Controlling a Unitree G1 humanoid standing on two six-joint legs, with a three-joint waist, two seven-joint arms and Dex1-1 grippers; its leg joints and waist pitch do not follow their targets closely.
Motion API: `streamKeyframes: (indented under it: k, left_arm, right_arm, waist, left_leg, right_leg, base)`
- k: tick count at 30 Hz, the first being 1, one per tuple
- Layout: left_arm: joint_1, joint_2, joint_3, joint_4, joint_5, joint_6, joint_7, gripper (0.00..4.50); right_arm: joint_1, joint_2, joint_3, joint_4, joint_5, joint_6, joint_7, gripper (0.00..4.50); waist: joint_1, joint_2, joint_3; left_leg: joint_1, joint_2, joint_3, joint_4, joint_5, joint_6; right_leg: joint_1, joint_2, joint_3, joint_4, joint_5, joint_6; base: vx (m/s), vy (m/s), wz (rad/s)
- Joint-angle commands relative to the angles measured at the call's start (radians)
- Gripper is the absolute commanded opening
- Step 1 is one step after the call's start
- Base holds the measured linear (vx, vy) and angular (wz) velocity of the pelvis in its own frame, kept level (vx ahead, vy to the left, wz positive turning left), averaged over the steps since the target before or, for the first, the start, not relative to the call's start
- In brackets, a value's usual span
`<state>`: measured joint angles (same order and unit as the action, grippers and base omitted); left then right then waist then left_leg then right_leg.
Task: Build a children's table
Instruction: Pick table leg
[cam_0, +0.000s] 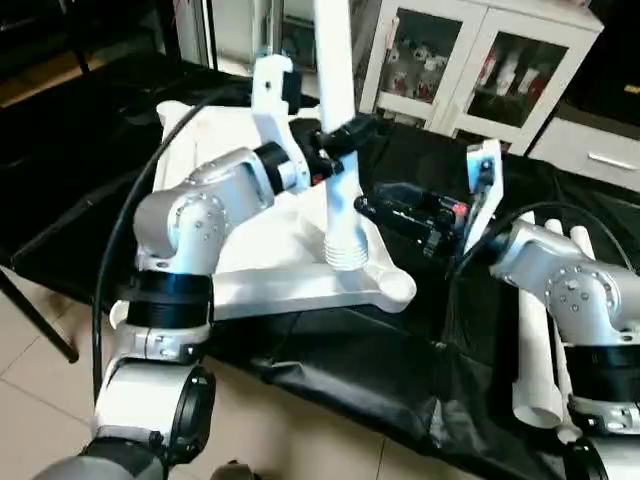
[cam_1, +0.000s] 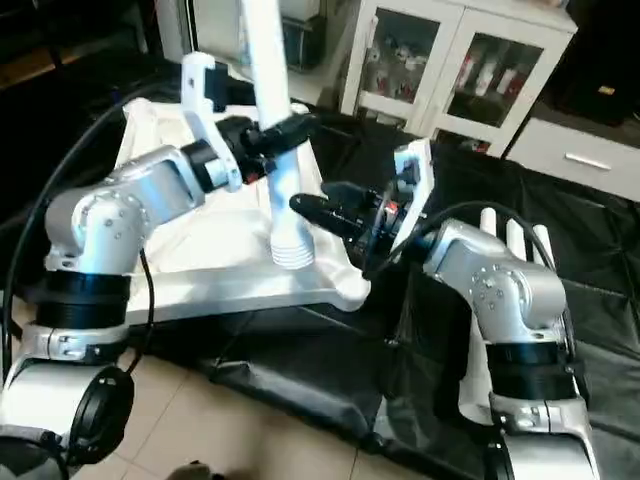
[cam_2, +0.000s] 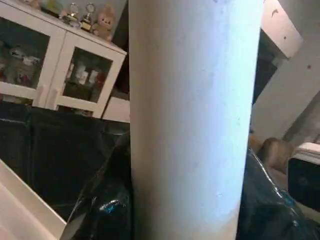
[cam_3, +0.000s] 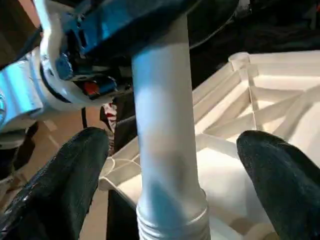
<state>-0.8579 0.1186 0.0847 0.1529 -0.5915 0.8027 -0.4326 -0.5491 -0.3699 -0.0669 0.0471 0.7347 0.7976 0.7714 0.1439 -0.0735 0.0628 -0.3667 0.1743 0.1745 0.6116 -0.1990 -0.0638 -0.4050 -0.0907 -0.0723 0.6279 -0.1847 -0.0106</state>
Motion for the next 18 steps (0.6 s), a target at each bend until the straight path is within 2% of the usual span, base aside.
streamKeyframes:
  k: [1,5,8,10,12,14,15,18]
  left_arm:
    - [-0.014,-0.005,-0.018,-0.016,0.010,-0.004,-0.006,1.88]
    - [-0.013,-0.004,-0.021,-0.014,0.016,-0.011,-0.002,1.88]
    - [-0.011,-0.009,-0.026,-0.011,0.024,-0.016,-0.003,1.88]
    - [-0.010,-0.010,-0.029,-0.013,0.025,-0.016,-0.004,1.88]
    - [-0.006,-0.014,-0.039,-0.015,0.027,-0.018,-0.006,1.88]
    - [-0.004,-0.016,-0.042,-0.015,0.028,-0.019,-0.007,1.88]
    - [-0.002,-0.016,-0.045,-0.015,0.032,-0.021,-0.008,1.88]
    - [-0.001,-0.016,-0.046,-0.016,0.036,-0.021,-0.011,1.88]
  right_arm:
    - [-0.018,-0.014,0.013,-0.014,-0.006,0.022,-0.008,4.50]
    - [-0.024,-0.013,0.053,-0.035,-0.051,0.011,-0.027,4.50]
    - [-0.031,0.006,0.100,-0.044,-0.116,-0.023,-0.064,4.50]
    - [-0.034,0.015,0.106,-0.043,-0.125,-0.028,-0.077,4.50]
    - [-0.053,0.061,0.128,-0.014,-0.167,-0.064,-0.128,4.50]
    - [-0.058,0.076,0.134,-0.003,-0.178,-0.077,-0.141,4.13]
    - [-0.062,0.092,0.135,0.005,-0.178,-0.082,-0.147,4.13]
    - [-0.064,0.102,0.137,0.006,-0.179,-0.080,-0.144,3.82]
  waist:
    - [0.000,0.000,-0.076]
    - [-0.002,0.001,-0.076]
    - [-0.003,0.002,-0.075]
    - [-0.005,0.005,-0.076]
    - [-0.006,0.006,-0.076]
    - [-0.008,0.007,-0.076]
    - [-0.008,0.005,-0.075]
    - [-0.006,0.008,-0.075]
  left_leg:
    - [0.008,0.048,-0.014,-0.070,-0.041,0.001]
    - [0.008,0.048,-0.015,-0.071,-0.047,-0.011]
    - [0.008,0.047,-0.015,-0.072,-0.050,-0.021]
    - [0.009,0.048,-0.015,-0.073,-0.059,-0.025]
    - [0.009,0.048,-0.016,-0.074,-0.057,-0.027]
    - [0.010,0.048,-0.016,-0.074,-0.065,-0.034]
    - [0.010,0.048,-0.015,-0.076,-0.073,-0.035]
    - [0.011,0.049,-0.016,-0.077,-0.079,-0.034]
  right_leg:
    - [0.062,-0.063,0.047,-0.059,-0.070,-0.201]
    - [0.062,-0.063,0.047,-0.061,-0.079,-0.190]
    - [0.061,-0.062,0.048,-0.062,-0.087,-0.182]
    - [0.059,-0.062,0.048,-0.062,-0.083,-0.181]
    - [0.059,-0.062,0.048,-0.059,-0.072,-0.184]
    - [0.057,-0.062,0.048,-0.059,-0.074,-0.185]
    - [0.058,-0.062,0.048,-0.061,-0.077,-0.187]
    - [0.058,-0.060,0.049,-0.059,-0.063,-0.186]
  base:
    - [0.000,0.000,0.00]
    - [0.000,0.000,0.00]
    - [0.000,0.000,0.00]
    - [0.000,0.000,0.00]
    - [0.000,0.000,0.00]
    - [0.000,0.000,0.00]
    - [0.000,0.000,0.00]
    - [0.000,0.000,0.00]
